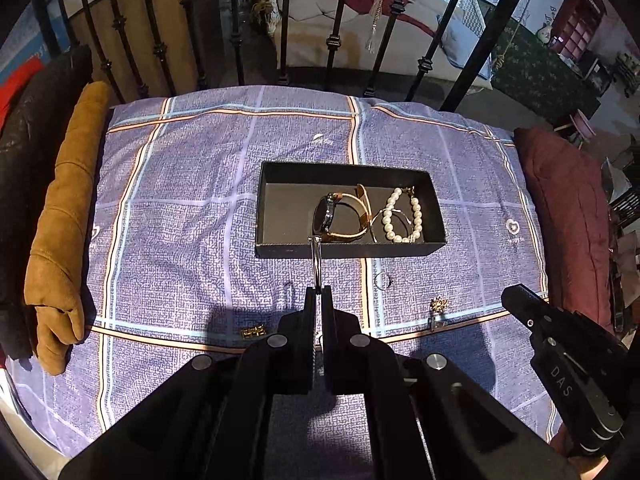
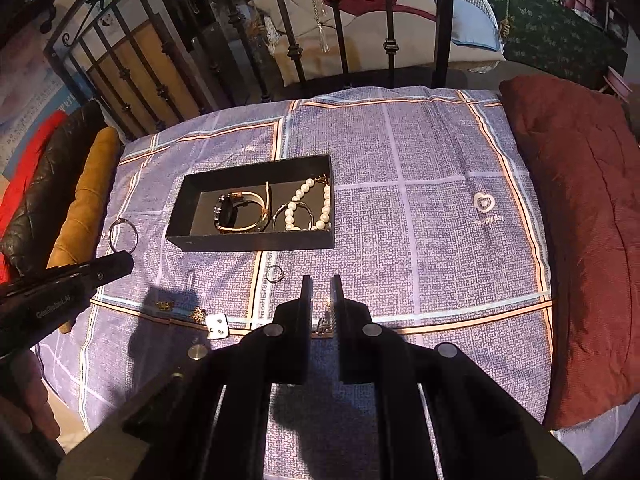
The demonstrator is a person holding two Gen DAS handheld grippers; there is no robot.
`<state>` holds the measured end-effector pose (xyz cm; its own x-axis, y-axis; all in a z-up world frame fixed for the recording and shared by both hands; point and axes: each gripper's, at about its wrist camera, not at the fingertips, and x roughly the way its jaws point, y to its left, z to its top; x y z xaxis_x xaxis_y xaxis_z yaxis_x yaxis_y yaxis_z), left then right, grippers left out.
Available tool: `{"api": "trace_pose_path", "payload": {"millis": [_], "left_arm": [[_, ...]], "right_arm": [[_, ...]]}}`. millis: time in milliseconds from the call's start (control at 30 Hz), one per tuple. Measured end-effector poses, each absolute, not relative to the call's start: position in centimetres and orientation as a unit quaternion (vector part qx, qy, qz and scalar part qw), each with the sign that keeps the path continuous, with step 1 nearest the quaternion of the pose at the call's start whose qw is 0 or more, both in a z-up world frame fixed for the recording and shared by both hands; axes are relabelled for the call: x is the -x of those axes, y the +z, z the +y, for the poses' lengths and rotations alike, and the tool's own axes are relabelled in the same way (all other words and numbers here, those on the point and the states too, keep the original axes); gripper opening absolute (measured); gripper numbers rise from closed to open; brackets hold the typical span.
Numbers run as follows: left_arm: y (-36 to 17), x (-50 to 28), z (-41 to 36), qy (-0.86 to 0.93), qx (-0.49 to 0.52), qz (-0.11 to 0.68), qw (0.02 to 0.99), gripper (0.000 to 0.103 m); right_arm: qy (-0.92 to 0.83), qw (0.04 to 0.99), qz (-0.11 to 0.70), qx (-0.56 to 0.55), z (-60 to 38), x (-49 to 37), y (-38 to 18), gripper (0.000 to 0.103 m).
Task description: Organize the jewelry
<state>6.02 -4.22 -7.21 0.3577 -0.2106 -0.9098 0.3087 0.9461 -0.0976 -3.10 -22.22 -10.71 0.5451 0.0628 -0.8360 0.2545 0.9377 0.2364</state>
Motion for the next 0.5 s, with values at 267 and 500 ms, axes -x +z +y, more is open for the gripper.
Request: {"api": "trace_pose_path", "payload": {"millis": [267, 500], "left_arm": [[-6.2, -6.7, -5.3, -0.166, -0.052, 0.533, 0.828, 0.002], [-6.3, -6.9, -5.8, -0.166, -0.062, 0.532, 0.828, 0.002]], "right_arm": [[-0.039, 0.875, 0.456, -0.156, -21.2, 1.8, -9.1, 0.009], [-0.03, 0.883, 0.444, -0.151, -20.6, 0.7, -8.0, 0.009]]}}
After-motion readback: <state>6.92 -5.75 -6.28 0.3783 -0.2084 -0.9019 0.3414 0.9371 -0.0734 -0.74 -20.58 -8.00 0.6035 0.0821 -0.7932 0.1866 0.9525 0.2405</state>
